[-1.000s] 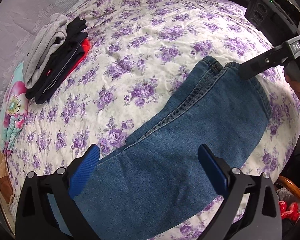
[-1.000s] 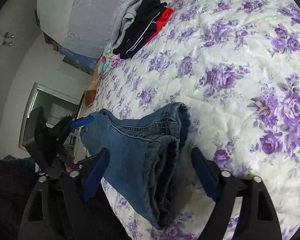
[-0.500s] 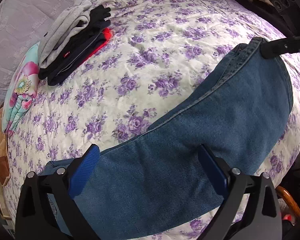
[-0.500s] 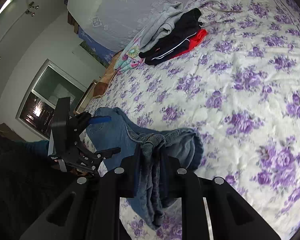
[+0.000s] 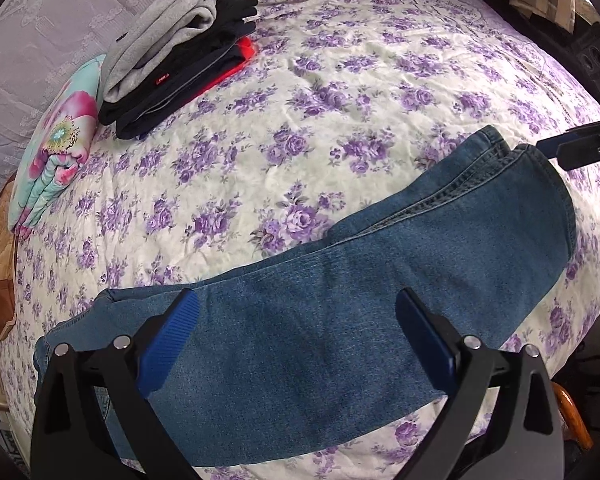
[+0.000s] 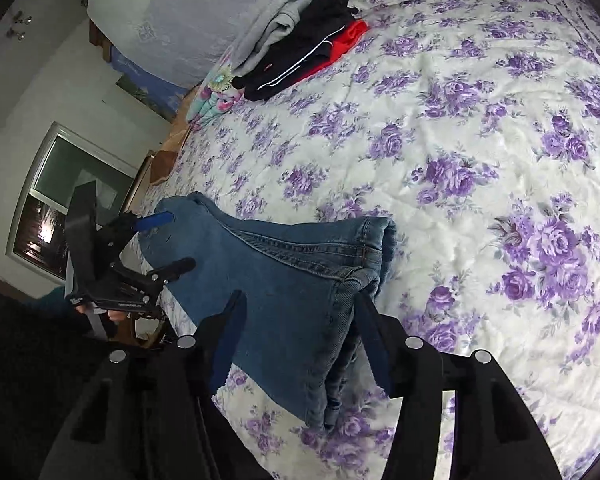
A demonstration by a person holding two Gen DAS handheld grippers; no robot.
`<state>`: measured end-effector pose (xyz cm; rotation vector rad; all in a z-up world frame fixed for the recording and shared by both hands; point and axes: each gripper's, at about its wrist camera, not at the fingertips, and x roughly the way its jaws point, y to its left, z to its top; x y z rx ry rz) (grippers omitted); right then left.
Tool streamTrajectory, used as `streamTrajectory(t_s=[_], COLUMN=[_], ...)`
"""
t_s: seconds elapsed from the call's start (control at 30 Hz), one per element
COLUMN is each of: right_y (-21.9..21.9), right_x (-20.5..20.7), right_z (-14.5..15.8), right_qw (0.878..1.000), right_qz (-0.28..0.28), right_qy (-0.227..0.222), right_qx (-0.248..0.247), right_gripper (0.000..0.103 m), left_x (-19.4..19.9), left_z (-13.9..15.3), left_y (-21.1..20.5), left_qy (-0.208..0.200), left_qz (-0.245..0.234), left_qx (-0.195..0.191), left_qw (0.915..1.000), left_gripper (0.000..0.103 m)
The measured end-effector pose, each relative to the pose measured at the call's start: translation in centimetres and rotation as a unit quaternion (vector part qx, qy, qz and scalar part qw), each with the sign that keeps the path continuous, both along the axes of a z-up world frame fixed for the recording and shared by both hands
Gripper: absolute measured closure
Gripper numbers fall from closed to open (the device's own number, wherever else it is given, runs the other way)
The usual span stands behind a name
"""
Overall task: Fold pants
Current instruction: 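Carry the held cuffs with the right gripper over toward the waistband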
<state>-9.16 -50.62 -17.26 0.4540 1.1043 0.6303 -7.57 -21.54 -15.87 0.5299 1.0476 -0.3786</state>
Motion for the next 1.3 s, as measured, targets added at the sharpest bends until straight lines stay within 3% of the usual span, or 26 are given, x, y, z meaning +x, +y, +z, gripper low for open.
streamTrajectory(t_s=[0.13,0.27,0.37,0.43,0.53,0.57,0.6,0.67,0.83,0.97,1.03,1.2,1.23,1.3], right_y=[0.4,-0.1,-0.1,0.8,2.0,2.2,2.2,1.5,0.3,0.1,-0.5,-1.0,-1.3,-2.1], right_x=[0.5,-0.3,0.0,0.7,2.2,2.3,2.3,1.6,-0.4,1.0,2.6,4.7,4.3,3.4], right_z=[-0.8,-1.4,-1.7,-1.4,-2.6,-2.9,-2.9,-2.7,0.9,3.3,1.9,-5.0,-5.1,-4.1], right_qw=[0.999,0.999,0.998,0.997,0.998,0.999,0.999,0.999,0.998,0.995,0.997,0.995,0.994,0.991], right_qz=[0.000,-0.003,-0.005,0.002,-0.006,-0.009,-0.012,-0.021,-0.018,-0.024,-0.048,-0.097,-0.104,-0.125], right_qy=[0.027,0.043,0.036,0.020,0.031,0.033,0.029,0.024,-0.029,-0.064,-0.041,0.036,0.031,0.040], right_qx=[0.028,0.005,0.051,0.071,0.049,0.038,0.027,0.025,0.061,0.071,0.052,0.015,0.025,0.024], right_gripper=[0.046,0.046,0.054,0.055,0.057,0.069,0.074,0.098,0.099,0.099,0.099,0.097,0.093,0.074], left_x=[-0.4,-0.4,0.2,0.4,0.1,0.0,0.0,0.0,1.0,1.7,1.9,2.0,1.9,1.7], left_z=[0.4,0.6,0.2,-0.1,-0.2,-0.2,-0.1,0.0,0.2,1.1,1.2,-0.3,-0.7,-1.1], left_y=[-0.6,0.1,0.7,0.8,0.6,0.5,0.4,0.6,1.7,2.3,2.4,2.4,2.5,2.9], left_qy=[-0.009,-0.013,-0.004,0.003,0.003,0.001,-0.001,-0.003,-0.006,-0.018,-0.022,-0.011,-0.013,-0.012], left_qz=[-0.015,-0.011,0.004,0.009,0.003,0.000,-0.002,-0.002,0.019,0.033,0.036,0.039,0.038,0.035], left_qx=[0.004,0.007,0.007,0.007,0.007,0.008,0.008,0.007,0.002,-0.009,-0.011,-0.002,0.005,0.011], left_qw=[0.9998,0.9998,1.0000,0.9999,1.0000,1.0000,1.0000,1.0000,0.9998,0.9993,0.9991,0.9992,0.9992,0.9992], left_gripper=[0.007,0.007,0.007,0.007,0.007,0.007,0.007,0.007,0.007,0.007,0.007,0.007,0.007,0.007])
